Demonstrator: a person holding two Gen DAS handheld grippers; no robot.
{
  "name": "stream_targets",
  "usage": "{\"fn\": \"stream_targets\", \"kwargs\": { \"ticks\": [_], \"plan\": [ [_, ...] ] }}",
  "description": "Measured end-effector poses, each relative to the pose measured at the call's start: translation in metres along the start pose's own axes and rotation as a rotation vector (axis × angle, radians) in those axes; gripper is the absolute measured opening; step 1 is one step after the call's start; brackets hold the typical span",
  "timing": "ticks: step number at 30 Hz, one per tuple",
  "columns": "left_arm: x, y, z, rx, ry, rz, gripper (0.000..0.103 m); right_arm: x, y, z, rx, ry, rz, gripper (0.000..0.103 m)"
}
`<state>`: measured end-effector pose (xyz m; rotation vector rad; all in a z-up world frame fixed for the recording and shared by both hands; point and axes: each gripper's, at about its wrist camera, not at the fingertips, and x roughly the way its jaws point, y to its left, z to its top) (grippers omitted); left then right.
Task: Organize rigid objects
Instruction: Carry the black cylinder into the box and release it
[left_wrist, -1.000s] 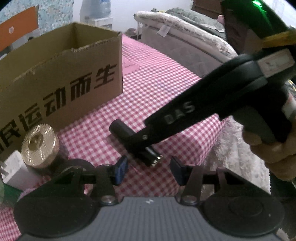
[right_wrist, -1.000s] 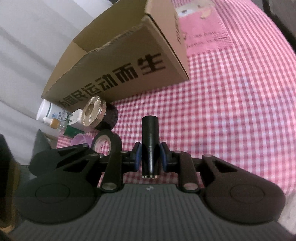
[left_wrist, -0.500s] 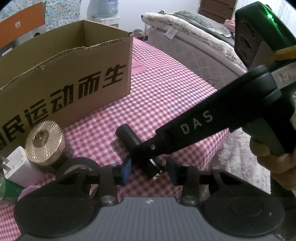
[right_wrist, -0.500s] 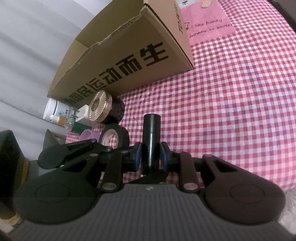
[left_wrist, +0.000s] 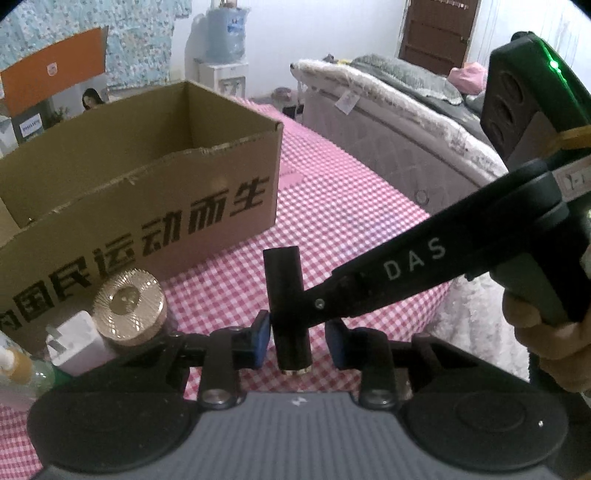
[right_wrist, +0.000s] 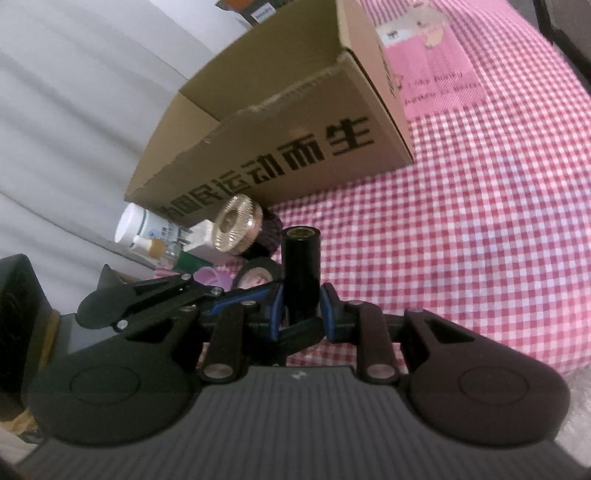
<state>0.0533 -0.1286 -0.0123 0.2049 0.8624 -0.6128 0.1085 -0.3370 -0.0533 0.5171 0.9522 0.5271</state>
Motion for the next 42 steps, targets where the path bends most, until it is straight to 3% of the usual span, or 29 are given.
{"fn": "stream_targets", "kwargs": {
  "ticks": [10, 17, 22, 29, 37, 42],
  "plan": [
    [-0.049, 0.010, 0.019, -0.008, -0.128, 0.036, 0.033, -0.026, 0.044, 0.015, -0.093, -0.095, 0.003, 0.021],
    [-0.090, 0.052, 0.063, -0.017, -0.204, 0.154, 0.034, -0.028, 0.106, 0.075, -0.265, -0.155, 0.072, 0.021],
    [-0.083, 0.103, 0.096, -0.065, -0.114, 0.203, 0.035, 0.014, 0.131, 0.135, -0.283, -0.076, 0.128, 0.021],
    [-0.025, 0.179, 0.118, -0.159, 0.134, 0.192, 0.035, 0.110, 0.128, 0.193, -0.167, 0.152, 0.136, 0.021],
    [0.014, 0.209, 0.109, -0.180, 0.307, 0.218, 0.038, 0.189, 0.125, 0.203, -0.122, 0.353, 0.071, 0.022],
    [0.014, 0.212, 0.108, -0.197, 0.306, 0.213, 0.052, 0.207, 0.131, 0.206, -0.126, 0.393, 0.061, 0.022]
  ]
}}
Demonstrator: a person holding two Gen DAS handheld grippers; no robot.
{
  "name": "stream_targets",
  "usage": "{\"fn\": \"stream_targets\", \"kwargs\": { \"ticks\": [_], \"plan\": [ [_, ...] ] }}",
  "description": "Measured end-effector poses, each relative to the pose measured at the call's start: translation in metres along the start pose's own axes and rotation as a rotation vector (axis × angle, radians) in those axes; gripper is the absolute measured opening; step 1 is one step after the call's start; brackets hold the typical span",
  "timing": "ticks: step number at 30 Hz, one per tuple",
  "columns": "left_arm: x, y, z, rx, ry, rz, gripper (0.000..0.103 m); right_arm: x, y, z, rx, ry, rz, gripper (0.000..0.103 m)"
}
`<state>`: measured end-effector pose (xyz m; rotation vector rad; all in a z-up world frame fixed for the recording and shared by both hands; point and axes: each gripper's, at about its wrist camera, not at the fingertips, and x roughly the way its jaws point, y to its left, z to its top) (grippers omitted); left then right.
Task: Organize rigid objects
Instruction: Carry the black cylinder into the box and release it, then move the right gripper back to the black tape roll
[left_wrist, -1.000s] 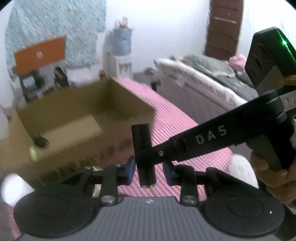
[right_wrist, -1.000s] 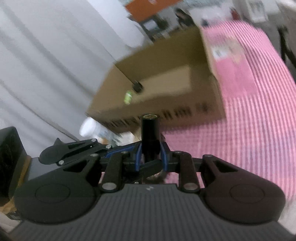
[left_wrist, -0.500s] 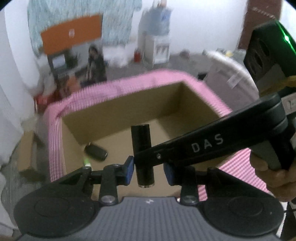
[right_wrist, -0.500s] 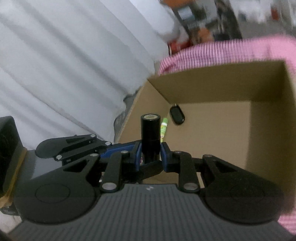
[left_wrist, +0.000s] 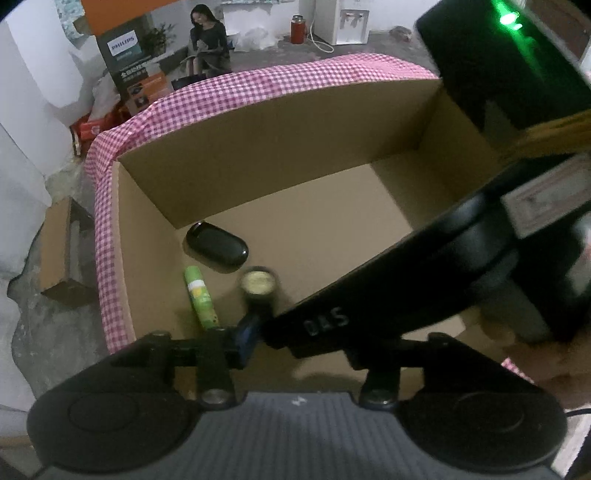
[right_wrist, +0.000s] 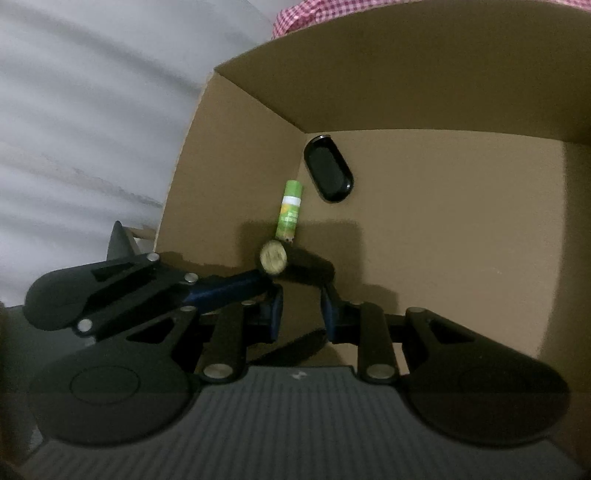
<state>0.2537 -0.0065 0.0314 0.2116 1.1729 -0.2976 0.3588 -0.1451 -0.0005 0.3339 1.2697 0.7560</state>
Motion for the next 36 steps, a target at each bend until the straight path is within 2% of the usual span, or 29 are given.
{"fn": "stream_targets", "kwargs": {
  "ticks": [8, 24, 28, 30, 36],
  "plan": [
    [-0.018, -0.004, -0.002, -0.006, -0.047, -0.004, 0.063, -0.002, -0.002, -0.003, 0.020, -0.021, 0.017, 0.025],
    [-0.068, -0.011, -0.019, -0.018, -0.186, -0.010, 0.070, -0.069, 0.001, -0.042, -0.001, -0.205, 0.037, 0.034],
    [-0.091, -0.017, -0.030, -0.005, -0.269, -0.019, 0.074, -0.098, 0.005, -0.064, -0.042, -0.286, 0.033, 0.045],
    [-0.103, -0.022, -0.038, 0.005, -0.313, -0.037, 0.079, -0.113, 0.008, -0.082, -0.067, -0.335, 0.028, 0.047],
    [-0.129, -0.047, -0.067, 0.056, -0.407, -0.105, 0.081, -0.158, 0.006, -0.154, -0.108, -0.491, 0.035, 0.050]
  ]
}}
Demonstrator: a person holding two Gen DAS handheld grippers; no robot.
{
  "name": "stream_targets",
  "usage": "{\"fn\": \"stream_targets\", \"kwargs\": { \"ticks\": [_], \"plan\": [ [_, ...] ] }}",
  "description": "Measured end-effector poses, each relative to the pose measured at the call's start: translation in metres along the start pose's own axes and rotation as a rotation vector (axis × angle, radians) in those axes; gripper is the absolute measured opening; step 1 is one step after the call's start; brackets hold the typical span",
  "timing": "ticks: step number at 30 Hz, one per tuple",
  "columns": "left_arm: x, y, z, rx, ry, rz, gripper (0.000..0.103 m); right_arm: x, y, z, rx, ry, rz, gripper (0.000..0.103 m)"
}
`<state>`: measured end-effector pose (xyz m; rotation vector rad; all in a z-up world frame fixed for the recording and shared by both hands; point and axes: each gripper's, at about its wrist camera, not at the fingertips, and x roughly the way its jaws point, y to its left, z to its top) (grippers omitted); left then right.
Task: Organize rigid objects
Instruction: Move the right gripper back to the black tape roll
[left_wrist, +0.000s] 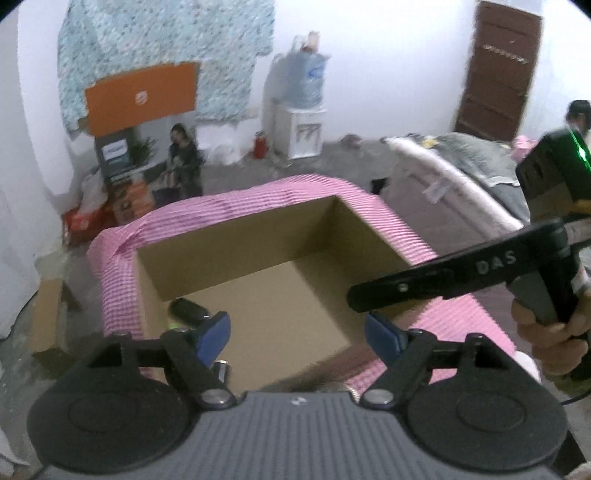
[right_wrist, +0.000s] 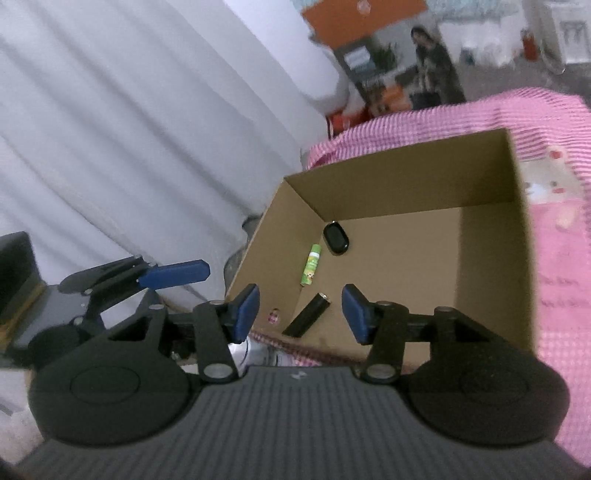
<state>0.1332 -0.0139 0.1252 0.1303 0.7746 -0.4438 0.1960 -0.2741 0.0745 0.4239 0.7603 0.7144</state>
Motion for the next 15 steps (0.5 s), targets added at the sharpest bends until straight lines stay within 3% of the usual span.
{"fn": "stream_targets", "kwargs": {
  "ticks": [7, 11, 15],
  "plan": [
    [-0.002, -0.040, -0.044, 0.055, -0.027, -0.060, 0.086, -0.041, -0.013, -0.074, -0.009, -0.053, -0.089, 0.050],
    [0.018, -0.064, -0.078, 0.078, 0.018, -0.074, 0.083, -0.023, -0.026, -0.117, -0.002, -0.001, -0.155, 0.048],
    [0.045, -0.083, -0.107, 0.114, 0.091, -0.022, 0.079, -0.002, -0.038, -0.143, -0.004, 0.063, -0.204, 0.036]
  ]
}}
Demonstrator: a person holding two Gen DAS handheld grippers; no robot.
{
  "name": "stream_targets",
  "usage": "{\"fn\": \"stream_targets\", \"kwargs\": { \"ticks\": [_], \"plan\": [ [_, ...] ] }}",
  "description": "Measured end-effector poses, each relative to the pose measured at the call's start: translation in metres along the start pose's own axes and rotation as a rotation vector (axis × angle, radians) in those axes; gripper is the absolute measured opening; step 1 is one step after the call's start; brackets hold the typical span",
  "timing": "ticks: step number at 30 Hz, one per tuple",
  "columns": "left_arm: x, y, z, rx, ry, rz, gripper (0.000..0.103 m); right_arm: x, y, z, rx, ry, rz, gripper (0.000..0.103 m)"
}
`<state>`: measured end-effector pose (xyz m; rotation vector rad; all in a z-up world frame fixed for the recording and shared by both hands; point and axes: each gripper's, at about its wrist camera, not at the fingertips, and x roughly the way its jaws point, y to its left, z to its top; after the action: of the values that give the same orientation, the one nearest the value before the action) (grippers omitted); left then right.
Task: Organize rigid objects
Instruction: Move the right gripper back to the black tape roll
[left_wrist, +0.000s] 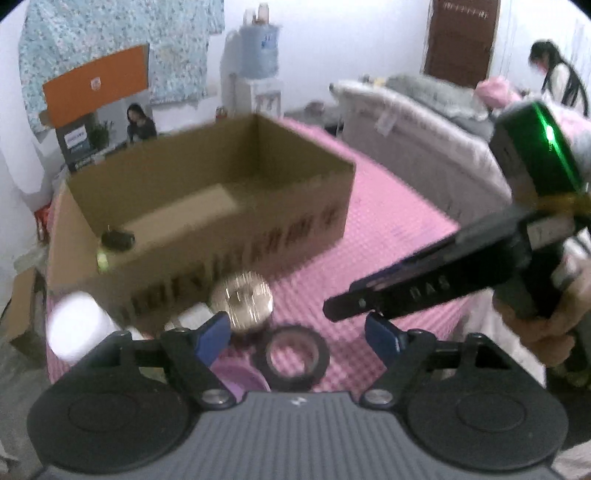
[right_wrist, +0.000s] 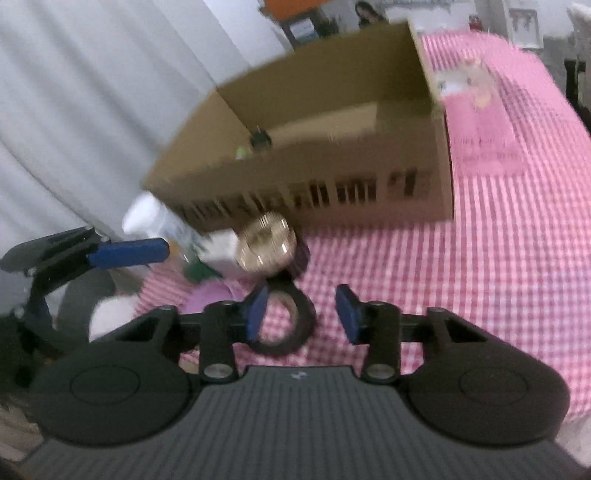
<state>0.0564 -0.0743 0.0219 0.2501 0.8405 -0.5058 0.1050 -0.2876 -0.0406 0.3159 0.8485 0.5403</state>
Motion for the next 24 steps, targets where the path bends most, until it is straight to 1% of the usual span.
{"fn": "stream_targets", "kwargs": {
  "ticks": [1, 4, 7, 8, 9, 11, 13, 17, 21, 23, 24],
  "plan": [
    [0.004, -0.003, -0.004, 0.008, 0.009, -0.006, 0.079, 0.003, -0.001, -0.003, -0.002, 0.013, -0.005, 0.036],
    [0.012, -0.012, -0.015, 0.024, 0.019, -0.020, 0.079, 0.013, -0.004, -0.007, -0.006, 0.043, 0.000, 0.031],
    [0.024, -0.021, -0.024, 0.064, 0.025, 0.004, 0.079, 0.020, 0.000, -0.006, -0.025, 0.056, 0.001, 0.029],
    [0.030, -0.023, -0.027, 0.077, 0.030, 0.015, 0.076, 0.022, 0.002, -0.004, -0.034, 0.062, 0.000, 0.029],
    [0.034, -0.025, -0.027, 0.087, 0.037, 0.022, 0.068, 0.025, 0.004, -0.002, -0.044, 0.071, 0.000, 0.029],
    [0.042, -0.029, -0.030, 0.106, 0.057, 0.025, 0.059, 0.036, 0.008, 0.000, -0.062, 0.092, -0.004, 0.029],
    [0.048, -0.030, -0.030, 0.117, 0.065, 0.021, 0.059, 0.044, 0.012, 0.001, -0.087, 0.111, -0.010, 0.029],
    [0.059, -0.032, -0.032, 0.127, 0.089, 0.003, 0.054, 0.055, 0.020, 0.000, -0.151, 0.129, -0.026, 0.028],
    [0.068, -0.035, -0.032, 0.142, 0.103, 0.001, 0.053, 0.060, 0.024, 0.002, -0.200, 0.126, -0.043, 0.024],
    [0.071, -0.036, -0.031, 0.143, 0.107, -0.011, 0.053, 0.061, 0.023, 0.002, -0.209, 0.126, -0.045, 0.018],
    [0.073, -0.037, -0.030, 0.142, 0.108, -0.014, 0.053, 0.061, 0.021, 0.002, -0.212, 0.124, -0.048, 0.018]
  ]
}}
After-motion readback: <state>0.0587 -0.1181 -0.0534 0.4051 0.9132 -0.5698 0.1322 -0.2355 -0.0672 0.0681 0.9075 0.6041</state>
